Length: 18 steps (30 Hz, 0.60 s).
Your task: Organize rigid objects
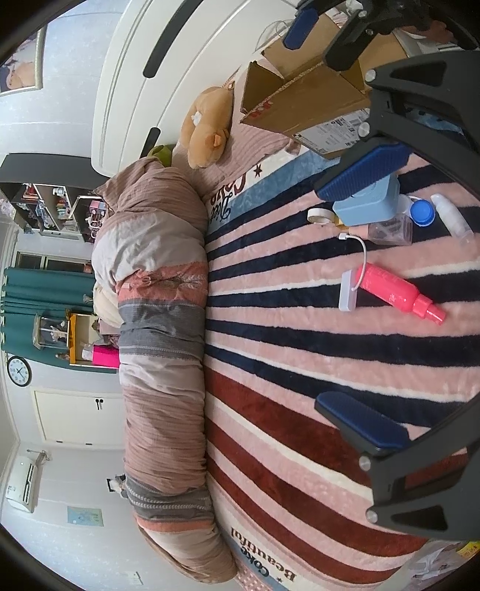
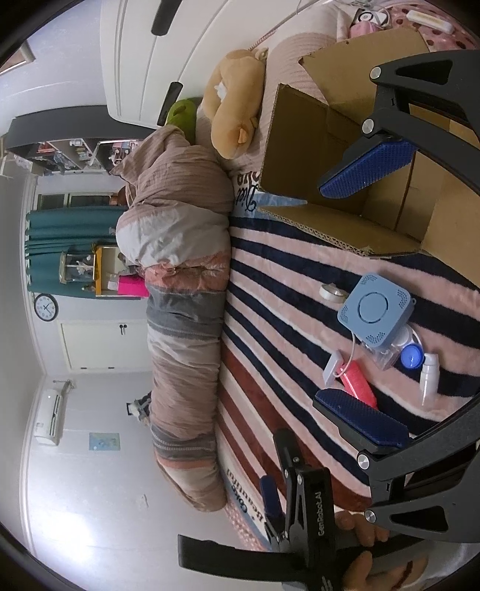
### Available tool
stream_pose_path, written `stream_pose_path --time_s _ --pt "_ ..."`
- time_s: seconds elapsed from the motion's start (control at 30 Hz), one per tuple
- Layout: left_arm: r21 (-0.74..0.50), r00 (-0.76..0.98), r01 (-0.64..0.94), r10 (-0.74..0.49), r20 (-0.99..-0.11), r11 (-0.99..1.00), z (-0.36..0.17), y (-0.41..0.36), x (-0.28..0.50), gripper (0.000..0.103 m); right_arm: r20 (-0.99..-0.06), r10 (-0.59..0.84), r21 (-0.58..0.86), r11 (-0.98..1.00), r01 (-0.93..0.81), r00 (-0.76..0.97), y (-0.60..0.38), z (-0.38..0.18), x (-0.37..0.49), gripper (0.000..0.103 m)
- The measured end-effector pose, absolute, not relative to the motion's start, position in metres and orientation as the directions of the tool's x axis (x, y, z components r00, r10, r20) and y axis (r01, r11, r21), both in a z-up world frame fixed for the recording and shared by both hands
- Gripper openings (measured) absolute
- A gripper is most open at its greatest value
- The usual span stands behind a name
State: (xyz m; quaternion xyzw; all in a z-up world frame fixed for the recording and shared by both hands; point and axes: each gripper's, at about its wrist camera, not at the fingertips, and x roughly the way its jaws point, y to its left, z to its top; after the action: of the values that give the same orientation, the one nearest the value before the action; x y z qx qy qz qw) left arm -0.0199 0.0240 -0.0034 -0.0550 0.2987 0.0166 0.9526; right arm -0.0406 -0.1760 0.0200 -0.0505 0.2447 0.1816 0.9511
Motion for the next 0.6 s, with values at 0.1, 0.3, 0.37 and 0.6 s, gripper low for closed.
stream_pose_path --time_s 0.1,0.3,0.37,0.6 --pt "-0.085 0.819 -0.065 0.004 -0.573 0.994 -0.003 0.023 -0.021 0.103 -0.486 0.317 -0.016 0.928 -0.371 0.815 -0.176 0.02 -0.042 0.103" --pt "-0.082 0.817 -0.067 0.008 -0.577 0.994 -0.005 0.026 -0.02 0.103 -0.477 0.321 -0.049 0.92 -0.389 0.818 -0.169 0.019 -0.047 0.085" --pt "-0.079 0.814 -0.071 0.012 -0.58 0.994 -0.007 0.03 -0.02 0.103 -0.477 0.333 -0.06 0.911 -0.408 0.813 -0.162 0.019 -0.048 0.066" --pt "-0.066 0.812 -0.121 0.061 -0.58 0.99 -0.021 0.054 -0.017 0.103 -0.53 0.44 -0.039 0.841 -0.539 0.725 -0.123 -0.002 -0.053 0.05"
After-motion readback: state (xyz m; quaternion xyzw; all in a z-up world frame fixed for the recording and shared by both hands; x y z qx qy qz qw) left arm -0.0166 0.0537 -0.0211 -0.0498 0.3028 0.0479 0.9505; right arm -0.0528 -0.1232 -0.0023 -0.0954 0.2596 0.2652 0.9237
